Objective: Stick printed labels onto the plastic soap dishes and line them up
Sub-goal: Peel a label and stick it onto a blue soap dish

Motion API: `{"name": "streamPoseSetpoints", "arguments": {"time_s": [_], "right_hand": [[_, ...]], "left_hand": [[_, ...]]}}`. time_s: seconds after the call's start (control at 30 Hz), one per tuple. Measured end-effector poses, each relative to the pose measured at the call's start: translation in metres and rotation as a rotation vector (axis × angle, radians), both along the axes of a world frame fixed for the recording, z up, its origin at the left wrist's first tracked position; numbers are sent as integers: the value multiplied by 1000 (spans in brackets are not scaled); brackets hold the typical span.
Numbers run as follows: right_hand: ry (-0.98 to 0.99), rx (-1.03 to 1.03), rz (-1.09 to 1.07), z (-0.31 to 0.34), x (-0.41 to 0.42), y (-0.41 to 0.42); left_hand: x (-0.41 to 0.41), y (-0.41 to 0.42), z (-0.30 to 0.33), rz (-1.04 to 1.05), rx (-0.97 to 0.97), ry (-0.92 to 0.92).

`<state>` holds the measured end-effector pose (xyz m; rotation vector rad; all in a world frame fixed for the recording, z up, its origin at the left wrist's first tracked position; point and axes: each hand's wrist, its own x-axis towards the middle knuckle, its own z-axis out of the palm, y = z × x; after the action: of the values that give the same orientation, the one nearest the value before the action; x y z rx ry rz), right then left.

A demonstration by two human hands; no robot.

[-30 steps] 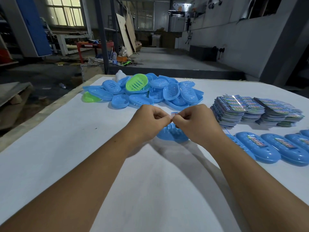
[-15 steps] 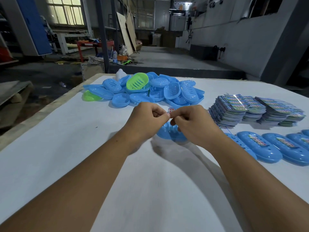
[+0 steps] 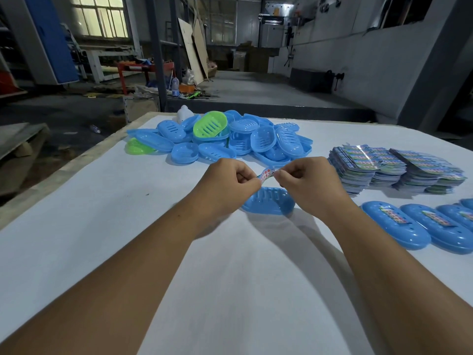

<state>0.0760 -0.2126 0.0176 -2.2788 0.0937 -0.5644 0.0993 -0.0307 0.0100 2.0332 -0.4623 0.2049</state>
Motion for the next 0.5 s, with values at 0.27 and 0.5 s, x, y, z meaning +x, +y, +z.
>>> {"name": "streamPoseSetpoints", "arguments": {"time_s": [0.27, 0.5], "right_hand": [[31, -23, 8, 2, -1, -1], [175, 36, 56, 6, -5, -7]], "left_hand": [[1, 1, 0, -37, 12, 47], [5, 1, -4, 36, 37, 100]]}}
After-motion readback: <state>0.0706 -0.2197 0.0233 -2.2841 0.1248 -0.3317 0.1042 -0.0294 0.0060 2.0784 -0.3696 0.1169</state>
